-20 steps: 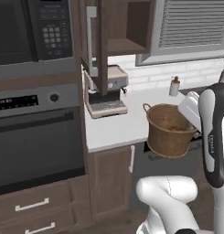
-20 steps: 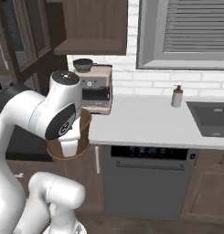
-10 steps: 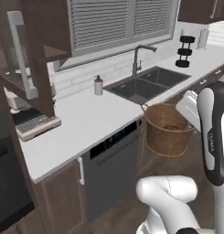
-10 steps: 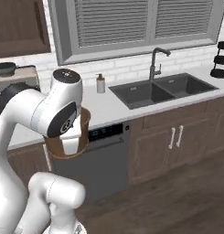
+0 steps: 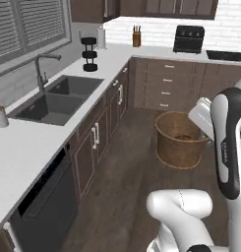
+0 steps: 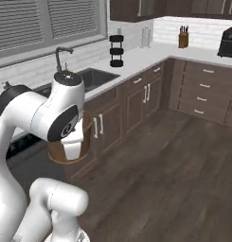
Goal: Open the cabinet, pick up the bread from the cabinet and place it in the basket. Then move the basket to the dining counter.
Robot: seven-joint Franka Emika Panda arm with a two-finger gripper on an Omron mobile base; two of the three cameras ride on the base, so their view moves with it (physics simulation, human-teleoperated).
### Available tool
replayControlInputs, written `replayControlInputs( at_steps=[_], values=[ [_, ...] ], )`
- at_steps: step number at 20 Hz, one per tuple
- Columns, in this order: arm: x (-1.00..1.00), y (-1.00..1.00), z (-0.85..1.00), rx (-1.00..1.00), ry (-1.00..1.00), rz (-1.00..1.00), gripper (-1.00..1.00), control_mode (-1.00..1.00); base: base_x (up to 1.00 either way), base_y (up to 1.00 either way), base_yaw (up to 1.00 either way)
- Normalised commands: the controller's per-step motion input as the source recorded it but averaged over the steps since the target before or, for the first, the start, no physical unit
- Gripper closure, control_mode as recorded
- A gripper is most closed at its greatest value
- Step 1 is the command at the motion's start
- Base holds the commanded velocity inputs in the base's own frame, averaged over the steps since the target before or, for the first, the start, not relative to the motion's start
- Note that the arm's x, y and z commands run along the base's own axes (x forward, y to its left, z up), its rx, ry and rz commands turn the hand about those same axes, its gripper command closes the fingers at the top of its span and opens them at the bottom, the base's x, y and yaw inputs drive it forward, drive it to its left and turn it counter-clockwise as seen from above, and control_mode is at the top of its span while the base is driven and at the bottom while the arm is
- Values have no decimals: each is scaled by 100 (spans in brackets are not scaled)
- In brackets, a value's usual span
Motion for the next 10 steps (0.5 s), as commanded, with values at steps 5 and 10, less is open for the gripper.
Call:
replayControlInputs(
  at_steps=[5,10],
  values=[
    [0,0,0,0,0,0,100,100,2,-59,-82],
    [0,0,0,0,0,0,100,100,0,-23,-85]
  ],
)
